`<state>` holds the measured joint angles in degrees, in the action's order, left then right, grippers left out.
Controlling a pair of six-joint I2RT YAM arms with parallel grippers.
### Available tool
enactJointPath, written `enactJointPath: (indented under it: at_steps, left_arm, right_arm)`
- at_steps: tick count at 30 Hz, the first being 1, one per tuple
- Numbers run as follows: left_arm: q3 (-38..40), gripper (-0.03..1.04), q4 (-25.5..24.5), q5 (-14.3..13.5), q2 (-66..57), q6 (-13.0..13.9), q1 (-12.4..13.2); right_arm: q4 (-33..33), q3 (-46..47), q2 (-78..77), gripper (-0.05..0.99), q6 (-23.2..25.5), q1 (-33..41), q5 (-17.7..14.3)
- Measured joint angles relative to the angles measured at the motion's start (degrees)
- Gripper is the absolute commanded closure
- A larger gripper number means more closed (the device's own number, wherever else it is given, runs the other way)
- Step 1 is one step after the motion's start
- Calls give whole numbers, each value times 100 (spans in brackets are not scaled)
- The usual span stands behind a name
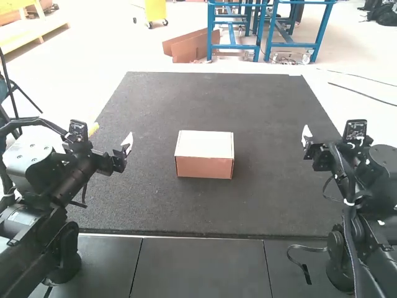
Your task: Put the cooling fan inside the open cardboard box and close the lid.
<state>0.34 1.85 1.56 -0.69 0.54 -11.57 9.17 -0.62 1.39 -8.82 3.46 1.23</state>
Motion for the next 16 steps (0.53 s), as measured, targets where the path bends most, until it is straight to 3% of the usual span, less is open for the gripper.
enactJointPath:
  at_steps: [5, 8, 16]
  left_arm:
    - [0, 4, -299, 0, 0, 116, 11]
    - [0, 4, -348, -2, 0, 142, 118]
    - [0, 4, -376, -2, 0, 162, 723]
  right_arm:
    - [-785, 42, -83, 3, -68, -2, -175]
    - [-894, 42, -83, 3, -111, -2, -232]
    - [-929, 42, -83, 3, -131, 0, -240]
